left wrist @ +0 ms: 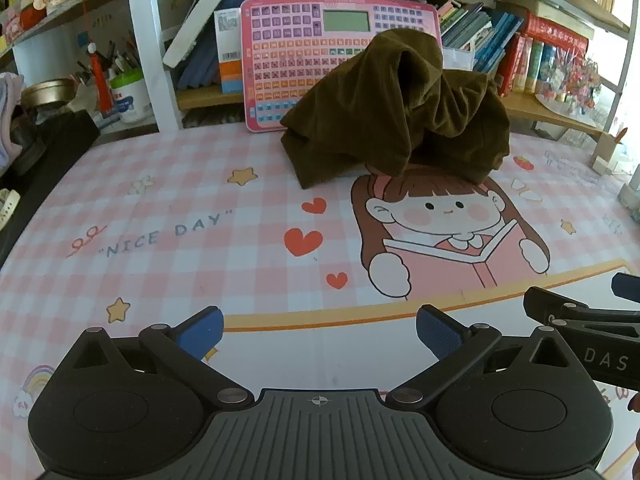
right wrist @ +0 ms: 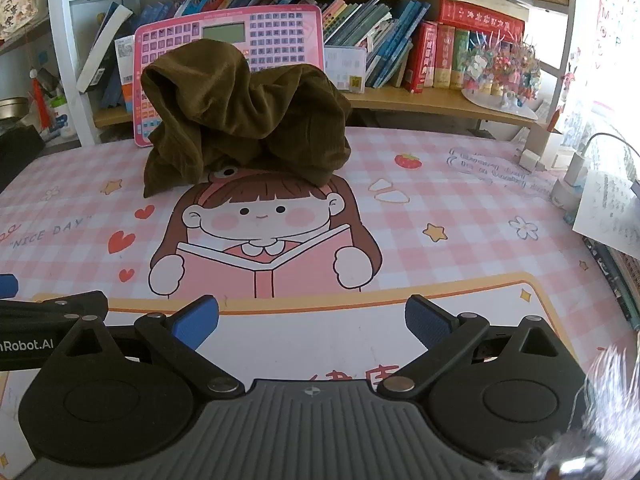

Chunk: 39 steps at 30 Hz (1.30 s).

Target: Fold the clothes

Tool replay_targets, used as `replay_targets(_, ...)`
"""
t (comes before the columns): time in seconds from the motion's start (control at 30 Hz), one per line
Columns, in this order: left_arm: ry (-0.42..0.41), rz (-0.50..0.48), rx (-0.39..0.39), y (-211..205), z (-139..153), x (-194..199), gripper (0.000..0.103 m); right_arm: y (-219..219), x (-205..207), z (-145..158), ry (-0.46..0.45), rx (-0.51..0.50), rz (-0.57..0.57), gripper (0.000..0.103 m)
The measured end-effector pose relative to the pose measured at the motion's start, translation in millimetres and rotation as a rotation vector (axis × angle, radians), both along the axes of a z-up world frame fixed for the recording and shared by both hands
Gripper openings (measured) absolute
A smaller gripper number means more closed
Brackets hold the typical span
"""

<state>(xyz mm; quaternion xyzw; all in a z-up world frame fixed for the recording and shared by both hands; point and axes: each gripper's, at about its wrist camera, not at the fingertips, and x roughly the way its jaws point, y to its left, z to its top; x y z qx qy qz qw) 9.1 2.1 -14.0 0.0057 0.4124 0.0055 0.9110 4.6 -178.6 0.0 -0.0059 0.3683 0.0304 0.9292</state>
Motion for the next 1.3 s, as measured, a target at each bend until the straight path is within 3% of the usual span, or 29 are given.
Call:
replay_targets(0.7, 0.013, 0.002, -0.005, -23.6, -0.1, 1.4, 0.103, -29.7, 8.4, -8.7, 0.028, 0.084, 0.019, 0.101)
replay_targets(0.83, 0.028, 0.014, -0.042, -25.2, -2.9, -0.8, 0.103, -38.3, 10.5, -12.2, 0.041, 0.118, 0.022, 0.101)
replay_targets(1.13, 0.025, 0.065, 0.012, -26.3, 5.8, 16.9, 0.103, -64.0, 25.7, -16.2, 0.103, 0.3, 0.001, 0.101)
replay_targets(1.3, 0.015, 0.074, 0.057, -28.5, 15.6, 39.4, 0.103, -80.6, 46.7, -18.4, 0.144, 0.401, -0.078, 0.1)
